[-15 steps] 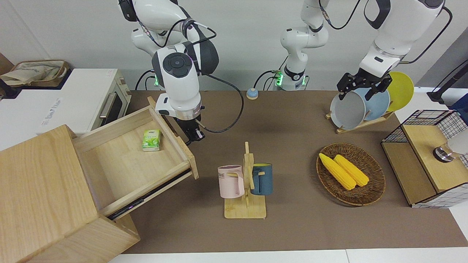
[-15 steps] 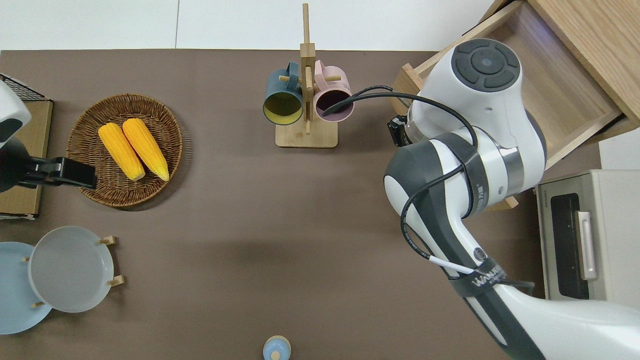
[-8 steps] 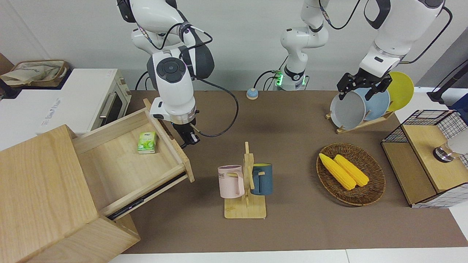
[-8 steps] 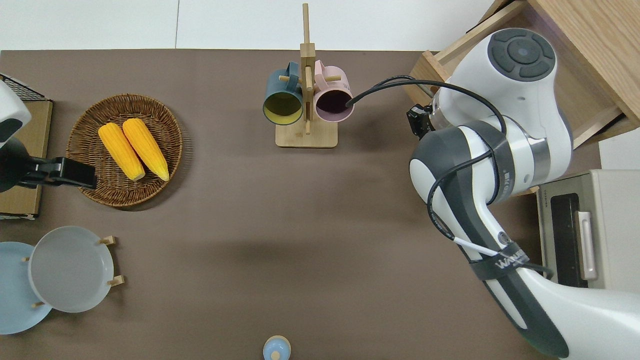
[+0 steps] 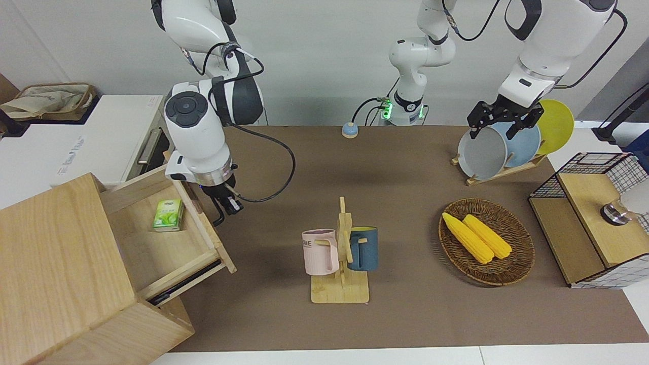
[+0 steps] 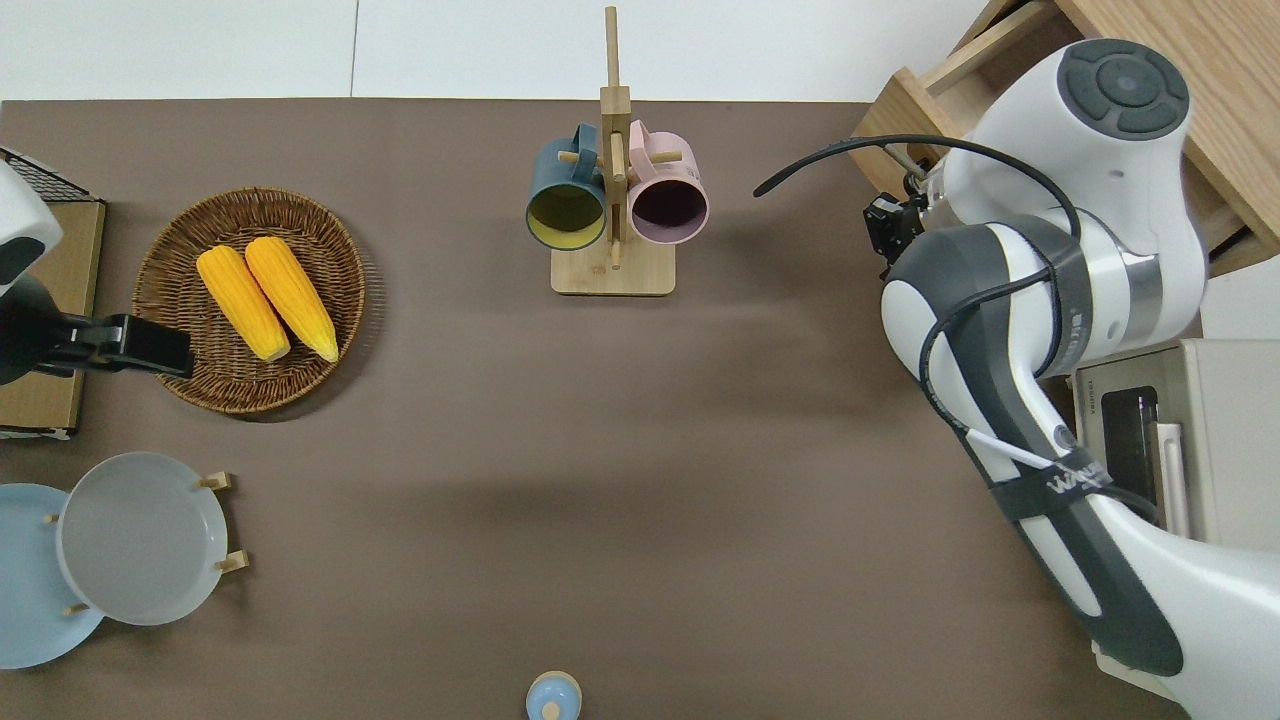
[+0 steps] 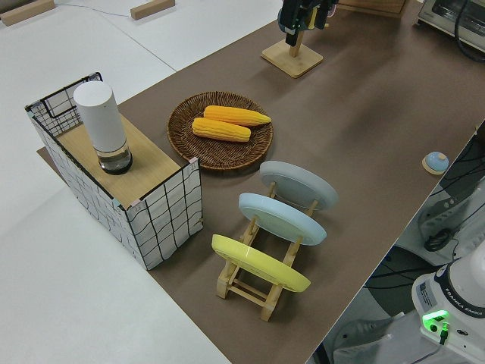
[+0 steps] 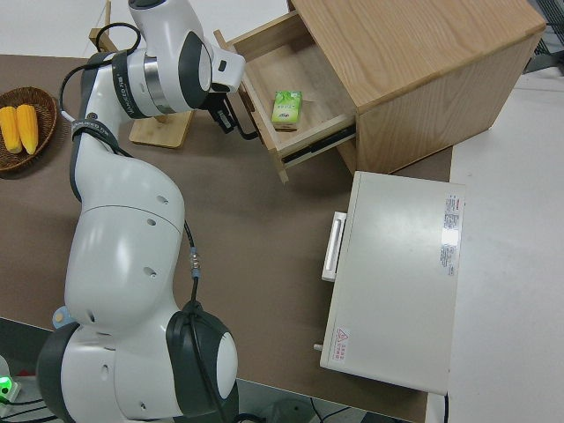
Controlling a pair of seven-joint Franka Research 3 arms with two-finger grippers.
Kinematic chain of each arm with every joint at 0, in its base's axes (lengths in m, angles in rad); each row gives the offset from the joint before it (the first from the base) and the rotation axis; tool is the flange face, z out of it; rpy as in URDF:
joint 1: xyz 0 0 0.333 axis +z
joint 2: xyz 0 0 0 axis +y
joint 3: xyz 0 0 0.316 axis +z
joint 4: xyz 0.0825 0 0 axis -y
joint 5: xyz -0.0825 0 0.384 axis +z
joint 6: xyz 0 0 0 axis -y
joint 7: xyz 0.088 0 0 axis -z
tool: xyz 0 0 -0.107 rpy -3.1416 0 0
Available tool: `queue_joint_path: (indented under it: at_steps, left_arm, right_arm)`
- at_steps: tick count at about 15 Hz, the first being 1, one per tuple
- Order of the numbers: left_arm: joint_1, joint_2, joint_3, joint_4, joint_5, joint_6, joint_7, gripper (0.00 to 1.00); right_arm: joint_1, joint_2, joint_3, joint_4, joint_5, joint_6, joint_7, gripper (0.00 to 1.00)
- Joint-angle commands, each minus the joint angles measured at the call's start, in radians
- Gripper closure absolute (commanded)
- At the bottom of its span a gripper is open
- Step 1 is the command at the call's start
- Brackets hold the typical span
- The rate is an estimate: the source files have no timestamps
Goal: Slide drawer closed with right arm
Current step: 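Push the drawer front away from the robot with the right gripper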
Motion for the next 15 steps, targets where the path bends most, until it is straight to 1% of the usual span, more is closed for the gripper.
queue_joint_path:
  at_steps: [1, 4, 8, 9, 10, 11, 13, 15]
  left_arm:
    - [-0.007, -0.003, 0.000, 0.010, 0.018, -0.018, -0.010, 0.01]
    - [-0.007, -0.004, 0.000, 0.010, 0.018, -0.018, -0.010, 0.01]
    - [-0.007, -0.004, 0.000, 0.009, 0.018, -0.018, -0.010, 0.01]
    - [-0.007, -0.004, 0.000, 0.009, 0.018, -0.018, -0.010, 0.01]
    - [-0.007, -0.004, 0.000, 0.009, 0.018, -0.018, -0.010, 0.00]
    - [-0.007, -0.004, 0.000, 0.009, 0.018, -0.018, -0.010, 0.01]
    - [-0.007, -0.004, 0.000, 0.009, 0.018, -0.018, -0.010, 0.01]
    - [-0.007, -0.004, 0.000, 0.009, 0.018, -0.018, -0.010, 0.01]
  right_arm:
    - [-0.060, 0.017, 0.003, 0.028, -0.016, 0.011, -0.103, 1.000]
    - [-0.090, 0.020, 0.003, 0.048, -0.016, 0.011, -0.135, 1.000]
    - [-0.110, 0.021, -0.001, 0.051, -0.017, 0.011, -0.137, 1.000]
    - [-0.110, 0.024, -0.021, 0.052, -0.025, 0.010, -0.140, 1.000]
    - [-0.110, 0.026, -0.029, 0.060, -0.025, 0.008, -0.141, 1.000]
    - [-0.112, 0.027, -0.030, 0.071, -0.025, 0.006, -0.141, 1.000]
    - [-0.124, 0.033, -0.041, 0.072, -0.025, 0.006, -0.146, 1.000]
    - [-0.138, 0.037, -0.041, 0.081, -0.025, 0.003, -0.187, 1.000]
